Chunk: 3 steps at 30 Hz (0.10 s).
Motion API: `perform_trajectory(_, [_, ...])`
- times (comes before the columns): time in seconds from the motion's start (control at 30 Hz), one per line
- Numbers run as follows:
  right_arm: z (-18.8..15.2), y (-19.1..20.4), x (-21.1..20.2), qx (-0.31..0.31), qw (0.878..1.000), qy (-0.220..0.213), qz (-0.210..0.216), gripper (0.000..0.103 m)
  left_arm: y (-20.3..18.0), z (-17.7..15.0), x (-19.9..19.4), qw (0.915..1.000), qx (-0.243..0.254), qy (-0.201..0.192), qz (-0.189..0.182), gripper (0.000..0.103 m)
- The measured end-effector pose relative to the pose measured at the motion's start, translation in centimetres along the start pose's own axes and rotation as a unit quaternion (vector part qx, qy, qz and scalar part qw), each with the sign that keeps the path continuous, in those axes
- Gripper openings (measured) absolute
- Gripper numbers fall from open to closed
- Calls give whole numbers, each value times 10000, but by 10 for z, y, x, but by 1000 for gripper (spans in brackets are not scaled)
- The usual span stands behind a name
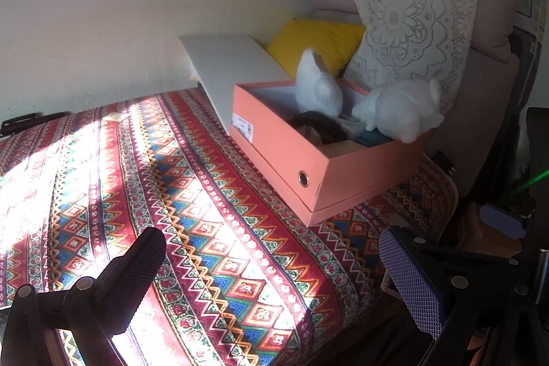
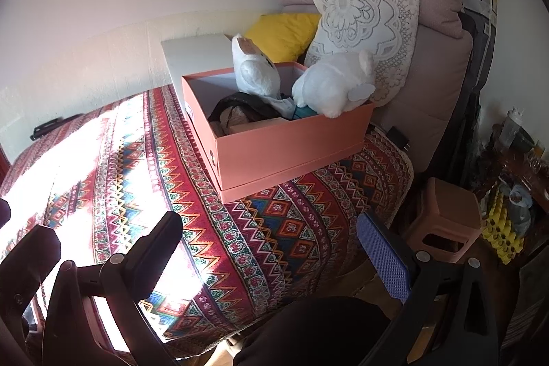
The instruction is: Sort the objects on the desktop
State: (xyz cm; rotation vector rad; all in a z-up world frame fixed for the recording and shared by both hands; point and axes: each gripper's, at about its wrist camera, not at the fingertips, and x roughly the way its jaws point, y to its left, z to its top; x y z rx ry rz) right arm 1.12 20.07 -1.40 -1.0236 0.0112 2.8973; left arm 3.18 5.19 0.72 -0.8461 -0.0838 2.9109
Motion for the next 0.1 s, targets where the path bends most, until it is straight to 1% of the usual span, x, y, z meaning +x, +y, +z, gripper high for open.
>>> perform_trajectory(0.1, [-1,2,2,-31,10000,38,69,103,-2,0,-2,10000,23,-32,11,102])
